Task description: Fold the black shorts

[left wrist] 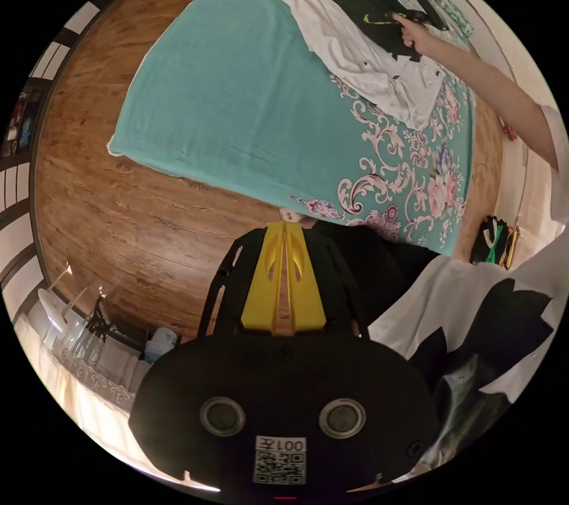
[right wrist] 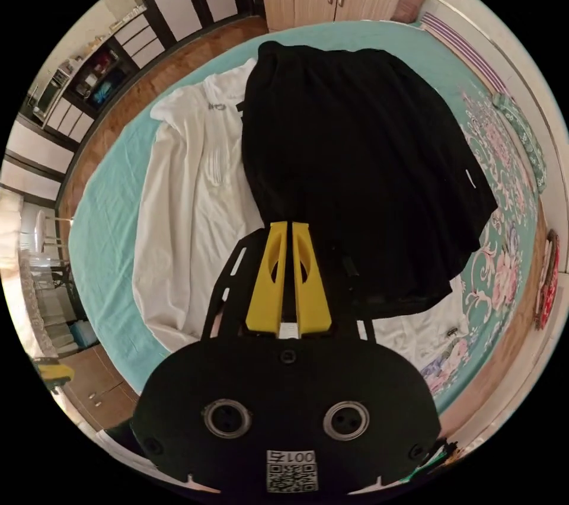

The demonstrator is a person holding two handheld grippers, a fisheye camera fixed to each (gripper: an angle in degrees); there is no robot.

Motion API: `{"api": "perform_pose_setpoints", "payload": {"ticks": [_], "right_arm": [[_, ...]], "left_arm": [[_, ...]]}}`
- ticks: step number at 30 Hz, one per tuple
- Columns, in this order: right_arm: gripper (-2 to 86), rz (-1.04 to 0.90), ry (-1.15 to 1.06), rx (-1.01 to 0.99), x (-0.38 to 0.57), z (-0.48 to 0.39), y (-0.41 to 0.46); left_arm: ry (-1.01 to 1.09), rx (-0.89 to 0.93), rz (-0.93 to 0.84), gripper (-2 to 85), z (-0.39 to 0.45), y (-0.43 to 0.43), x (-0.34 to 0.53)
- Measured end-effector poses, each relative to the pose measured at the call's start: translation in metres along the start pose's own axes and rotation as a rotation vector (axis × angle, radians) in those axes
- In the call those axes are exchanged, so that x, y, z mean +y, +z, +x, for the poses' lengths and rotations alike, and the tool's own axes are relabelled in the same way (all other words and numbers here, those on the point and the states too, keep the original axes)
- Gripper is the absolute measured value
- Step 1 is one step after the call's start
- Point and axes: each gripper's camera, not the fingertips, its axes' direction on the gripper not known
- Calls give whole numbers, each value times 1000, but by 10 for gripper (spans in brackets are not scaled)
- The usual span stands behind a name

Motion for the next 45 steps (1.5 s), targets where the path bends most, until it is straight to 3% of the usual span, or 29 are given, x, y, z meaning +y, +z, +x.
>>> {"api": "perform_pose_setpoints", "payload": {"ticks": [7, 12, 15, 18, 20, 22, 24, 27, 29, 36, 38, 41, 43, 45], "right_arm": [[3, 177, 89, 59, 5, 53, -100], [0, 429, 52, -53, 48, 68, -236], [1, 477, -24, -26, 94, 64, -317], [1, 502, -51, -61, 155, 66, -395], [2, 494, -62, -73, 197, 65, -436], [2, 497, -33, -96, 239, 64, -470], [2, 523, 24, -93, 293, 62, -510], [2, 625, 94, -107, 352, 62, -555], [2, 679, 114, -117, 381, 65, -581], [2, 854, 149, -97, 489, 84, -654], [2, 913, 160, -89, 523, 97, -677], [3, 944, 189, -28, 572, 126, -703], [4, 910, 218, 82, 593, 152, -702], [5, 723, 291, 257, 601, 207, -670]], "left_arm": [[108, -24, 46, -9, -77, -33, -130], [248, 131, 142, -7, -94, -58, -223], [305, 413, 247, 8, -96, -67, -281], [343, 826, 215, 51, -86, -46, -340], [272, 1259, 134, 106, -71, -11, -374], [141, 1584, 99, 132, -58, 20, -386], [48, 1747, 117, 139, -42, 43, -386], [69, 1674, -15, 140, -5, 69, -373], [159, 1591, -218, 140, 27, 87, -350], [165, 1660, -318, 120, 93, 82, -291], [371, 1481, -376, 134, 131, 57, -283], [587, 1233, -309, 140, 179, 22, -274], [604, 1154, -220, 139, 205, 7, -270], [584, 1095, -117, 135, 232, -5, -267]]}}
